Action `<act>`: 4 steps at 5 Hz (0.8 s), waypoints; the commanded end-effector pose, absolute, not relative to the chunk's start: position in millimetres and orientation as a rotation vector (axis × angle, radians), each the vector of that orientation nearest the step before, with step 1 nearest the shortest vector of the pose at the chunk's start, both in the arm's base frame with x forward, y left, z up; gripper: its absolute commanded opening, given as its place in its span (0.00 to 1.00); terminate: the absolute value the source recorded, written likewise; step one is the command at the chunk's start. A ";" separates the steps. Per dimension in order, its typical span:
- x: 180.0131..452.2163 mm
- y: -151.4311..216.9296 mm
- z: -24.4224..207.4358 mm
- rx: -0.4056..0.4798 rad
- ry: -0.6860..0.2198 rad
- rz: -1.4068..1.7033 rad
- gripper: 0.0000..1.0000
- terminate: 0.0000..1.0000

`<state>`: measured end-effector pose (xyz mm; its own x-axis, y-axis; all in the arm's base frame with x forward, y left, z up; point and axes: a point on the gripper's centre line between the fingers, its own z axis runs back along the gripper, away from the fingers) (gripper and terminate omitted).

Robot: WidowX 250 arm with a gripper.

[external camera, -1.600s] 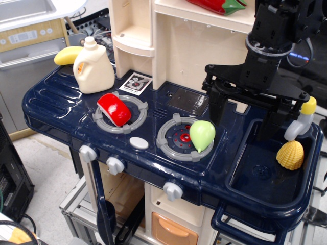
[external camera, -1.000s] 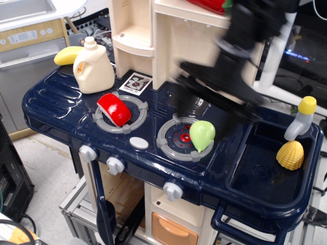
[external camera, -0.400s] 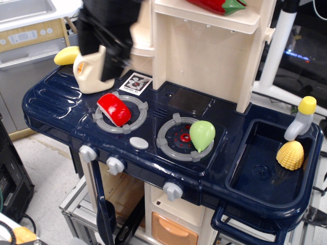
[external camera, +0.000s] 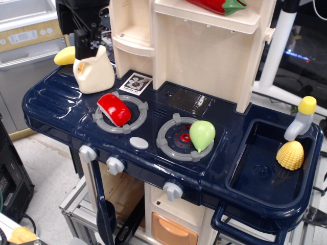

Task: Put detergent in sink

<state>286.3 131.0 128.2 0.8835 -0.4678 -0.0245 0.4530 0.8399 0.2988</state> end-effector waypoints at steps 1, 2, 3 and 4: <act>317.4 145.9 141.8 0.359 -0.138 -0.539 1.00 0.00; 323.3 152.9 134.5 0.371 -0.164 -0.551 1.00 0.00; 328.1 155.9 124.0 0.332 -0.192 -0.558 1.00 0.00; 328.9 147.2 105.2 0.287 -0.236 -0.530 1.00 0.00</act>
<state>320.5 145.0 86.2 0.8508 -0.5053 0.1442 0.4517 0.8435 0.2907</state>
